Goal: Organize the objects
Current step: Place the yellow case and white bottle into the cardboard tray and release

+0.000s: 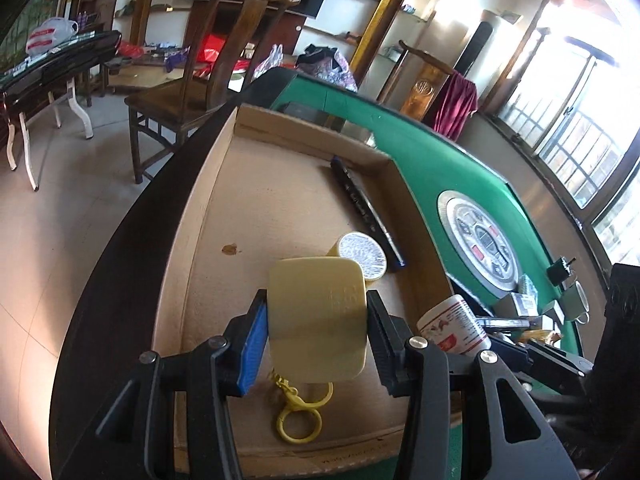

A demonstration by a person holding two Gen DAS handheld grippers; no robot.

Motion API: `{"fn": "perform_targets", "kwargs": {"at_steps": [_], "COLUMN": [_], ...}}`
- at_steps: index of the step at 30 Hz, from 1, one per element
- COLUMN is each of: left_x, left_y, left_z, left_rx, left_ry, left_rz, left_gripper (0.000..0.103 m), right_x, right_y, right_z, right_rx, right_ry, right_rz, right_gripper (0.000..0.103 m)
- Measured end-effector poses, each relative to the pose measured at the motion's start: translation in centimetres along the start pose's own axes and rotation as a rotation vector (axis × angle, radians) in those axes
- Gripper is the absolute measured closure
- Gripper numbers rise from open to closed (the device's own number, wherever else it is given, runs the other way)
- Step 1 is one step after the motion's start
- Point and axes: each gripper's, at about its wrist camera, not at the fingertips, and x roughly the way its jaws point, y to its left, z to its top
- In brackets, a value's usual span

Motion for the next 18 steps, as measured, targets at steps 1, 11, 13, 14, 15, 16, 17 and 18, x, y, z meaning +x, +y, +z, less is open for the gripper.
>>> {"fn": "perform_targets", "kwargs": {"at_steps": [1,11,13,14,15,16,17,18], "left_x": [0.2,1.4,1.5,1.6,1.7,1.8,1.9,1.9], "left_y": [0.1,0.3,0.2,0.2,0.2,0.2,0.3,0.3], "left_z": [0.0,-0.4,-0.4,-0.4,-0.5,-0.4,-0.4,-0.4], "left_rx": [-0.003,-0.008,-0.006,-0.006,-0.006,-0.006,-0.009,-0.015], "left_ry": [0.004,0.041,0.044,0.046,0.048,0.049,0.049,0.047], "left_rz": [0.004,0.022,0.022,0.022,0.021,0.019,0.017,0.016], "left_gripper": [0.056,0.056,0.056,0.056,0.056,0.056,0.056,0.056], "right_x": [0.4,3.8,4.0,4.1,4.2,4.3,4.4,4.5], "right_y": [0.2,1.6,1.6,1.7,1.8,1.8,1.9,1.9], "right_z": [0.0,-0.4,-0.3,-0.3,-0.2,-0.2,-0.2,-0.2], "right_rx": [-0.004,-0.071,-0.07,-0.073,-0.076,-0.078,-0.078,-0.076], "right_ry": [0.007,0.048,0.046,0.046,0.046,0.044,0.043,0.041], "right_rz": [-0.006,-0.091,-0.094,-0.098,-0.103,-0.107,-0.108,-0.107], "right_gripper": [0.066,0.066,0.066,0.066,0.066,0.066,0.066,0.066]}}
